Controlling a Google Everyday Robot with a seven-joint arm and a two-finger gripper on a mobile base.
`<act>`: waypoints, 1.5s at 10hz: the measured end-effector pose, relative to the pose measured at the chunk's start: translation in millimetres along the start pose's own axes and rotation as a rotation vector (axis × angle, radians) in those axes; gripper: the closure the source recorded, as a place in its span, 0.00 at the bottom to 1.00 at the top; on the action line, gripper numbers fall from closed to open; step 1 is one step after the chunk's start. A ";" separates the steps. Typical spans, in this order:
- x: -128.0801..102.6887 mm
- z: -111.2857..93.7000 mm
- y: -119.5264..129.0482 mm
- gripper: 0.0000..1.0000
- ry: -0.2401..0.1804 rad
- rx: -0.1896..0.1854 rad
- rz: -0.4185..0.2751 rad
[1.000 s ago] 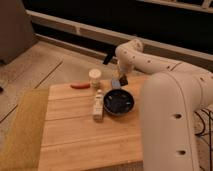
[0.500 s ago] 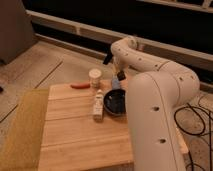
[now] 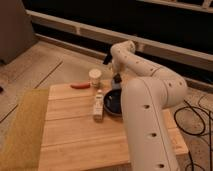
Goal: Place the eraser on the white sponge
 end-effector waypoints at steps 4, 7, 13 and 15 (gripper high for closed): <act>11.0 31.8 6.0 0.33 0.058 -0.082 0.024; 14.9 41.0 1.7 0.21 0.079 -0.108 0.042; 4.8 30.8 -3.8 0.21 0.078 -0.101 0.039; -13.5 6.7 -0.9 0.21 0.029 -0.107 0.028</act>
